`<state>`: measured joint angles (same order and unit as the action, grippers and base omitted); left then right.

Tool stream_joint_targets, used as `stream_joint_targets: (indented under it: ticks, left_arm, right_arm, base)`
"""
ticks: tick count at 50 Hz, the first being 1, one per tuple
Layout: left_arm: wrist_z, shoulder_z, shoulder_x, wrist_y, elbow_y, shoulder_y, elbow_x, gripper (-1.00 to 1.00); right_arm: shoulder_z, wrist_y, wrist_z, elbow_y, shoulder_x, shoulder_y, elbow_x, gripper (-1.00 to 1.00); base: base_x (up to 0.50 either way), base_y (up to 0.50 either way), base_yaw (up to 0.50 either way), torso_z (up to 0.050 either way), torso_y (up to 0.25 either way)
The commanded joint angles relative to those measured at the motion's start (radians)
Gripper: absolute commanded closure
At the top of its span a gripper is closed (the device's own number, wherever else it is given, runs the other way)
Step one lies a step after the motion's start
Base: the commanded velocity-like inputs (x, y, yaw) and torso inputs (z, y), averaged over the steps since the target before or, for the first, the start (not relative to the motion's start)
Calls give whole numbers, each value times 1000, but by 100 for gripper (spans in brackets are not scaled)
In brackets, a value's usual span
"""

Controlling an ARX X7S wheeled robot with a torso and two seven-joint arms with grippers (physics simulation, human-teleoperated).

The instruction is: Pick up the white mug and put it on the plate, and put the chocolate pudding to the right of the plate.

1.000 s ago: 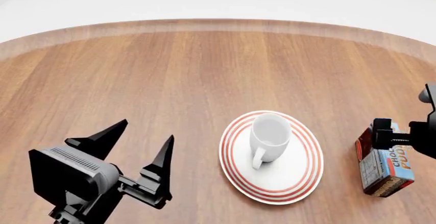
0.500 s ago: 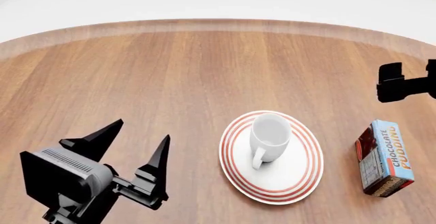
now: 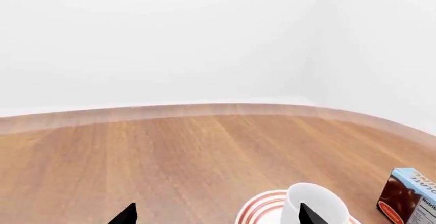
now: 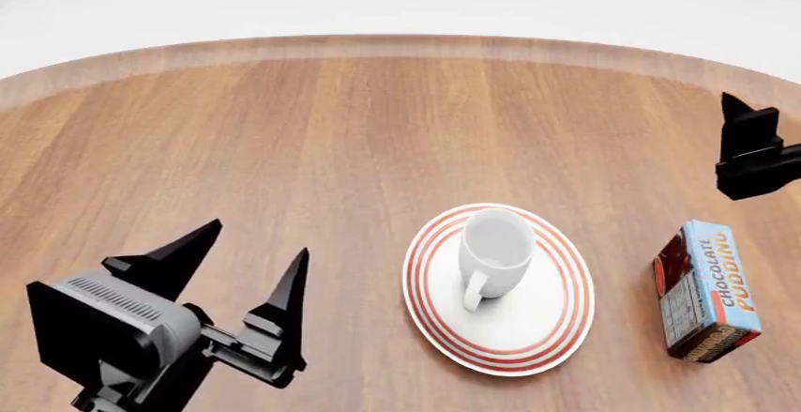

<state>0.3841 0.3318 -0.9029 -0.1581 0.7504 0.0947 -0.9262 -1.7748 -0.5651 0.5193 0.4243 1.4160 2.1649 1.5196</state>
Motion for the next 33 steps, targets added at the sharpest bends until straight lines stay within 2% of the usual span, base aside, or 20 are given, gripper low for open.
stream_joint_targets:
  ticks: [1,3,10,17,27,33]
  left_arm:
    - [-17,-57,1,22,14,-22,-10,-100]
    - [-5,-77,-13,39,33,-46,-9,-100]
    - [52,-136,-52,74,90,-113,34,-100]
    - [91,-208,-93,122,122,-210,63,-100]
    - [172,-352,-135,185,158,-380,125,-100]
    - [204,-450,-132,222,177,-496,173,-100]
  right_arm:
    - [43,108,80,225,116,-9,-47,-100]
    - [35,165,115,273,149,-24,-69,-100]
    - [-18,353,258,334,155,-89,-106,-100]
    - [-141,568,369,401,155,-222,-270,-100]
    - [-241,701,494,474,155,-330,-468,-100]
    - [-292,795,533,474,155,-385,-547,-100]
  base:
    - [0,0,0,0,0]
    - [0,0,0,0,0]
    - [0,0,0,0,0]
    - [0,0,0,0,0]
    - [0,0,0,0,0]
    - [0,0,0,0,0]
